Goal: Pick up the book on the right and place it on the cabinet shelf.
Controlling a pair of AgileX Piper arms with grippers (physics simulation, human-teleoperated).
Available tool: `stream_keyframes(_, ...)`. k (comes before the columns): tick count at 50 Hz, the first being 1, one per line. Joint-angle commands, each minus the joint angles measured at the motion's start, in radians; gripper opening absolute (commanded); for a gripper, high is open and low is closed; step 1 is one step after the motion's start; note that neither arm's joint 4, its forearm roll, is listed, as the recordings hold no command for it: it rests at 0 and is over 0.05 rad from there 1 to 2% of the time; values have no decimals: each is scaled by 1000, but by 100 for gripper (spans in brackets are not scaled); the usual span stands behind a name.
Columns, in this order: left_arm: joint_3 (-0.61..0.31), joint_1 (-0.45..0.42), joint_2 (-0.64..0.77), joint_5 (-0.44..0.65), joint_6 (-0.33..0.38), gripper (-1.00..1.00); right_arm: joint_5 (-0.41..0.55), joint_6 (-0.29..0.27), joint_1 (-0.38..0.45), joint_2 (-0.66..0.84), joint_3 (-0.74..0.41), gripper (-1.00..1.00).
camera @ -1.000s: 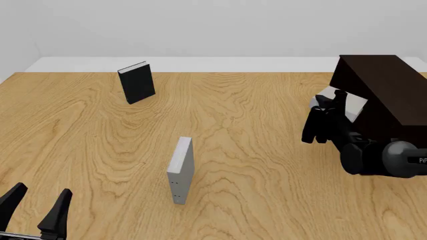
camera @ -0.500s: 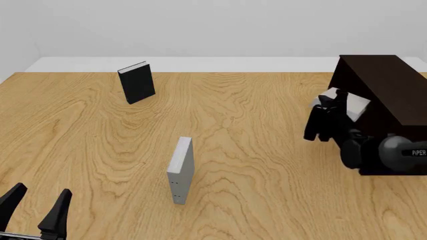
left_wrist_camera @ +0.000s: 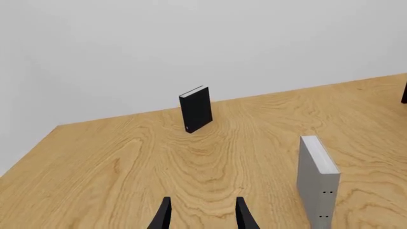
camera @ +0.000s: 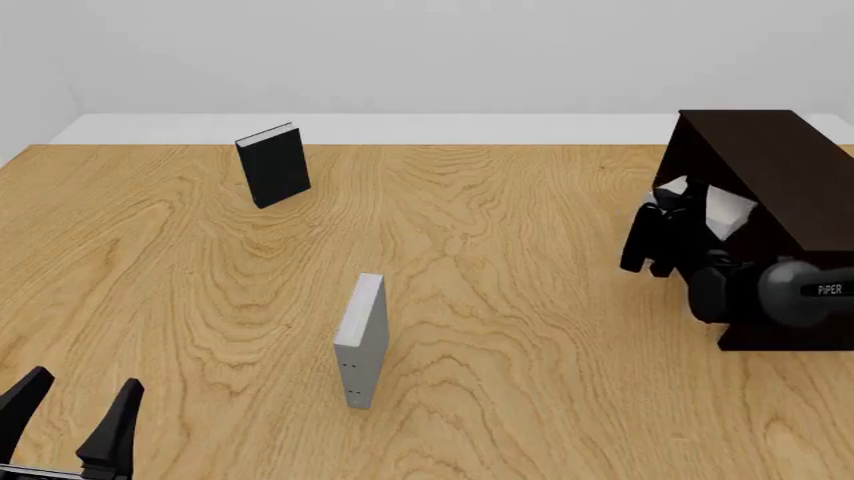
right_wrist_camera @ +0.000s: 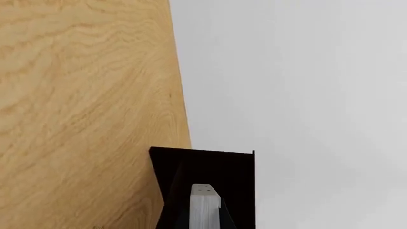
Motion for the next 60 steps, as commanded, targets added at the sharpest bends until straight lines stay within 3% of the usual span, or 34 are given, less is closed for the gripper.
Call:
stream_keyframes(1, 0, 3, 0, 5, 3, 100, -3, 25, -29, 15, -44, -100)
stream_keyframes(32, 0, -2, 0, 22, 18, 100, 26, 47, -69, 83, -141, -100)
stream_keyframes(60, 0, 1, 0, 27, 26, 100, 44, 71, -117, 100, -129, -100)
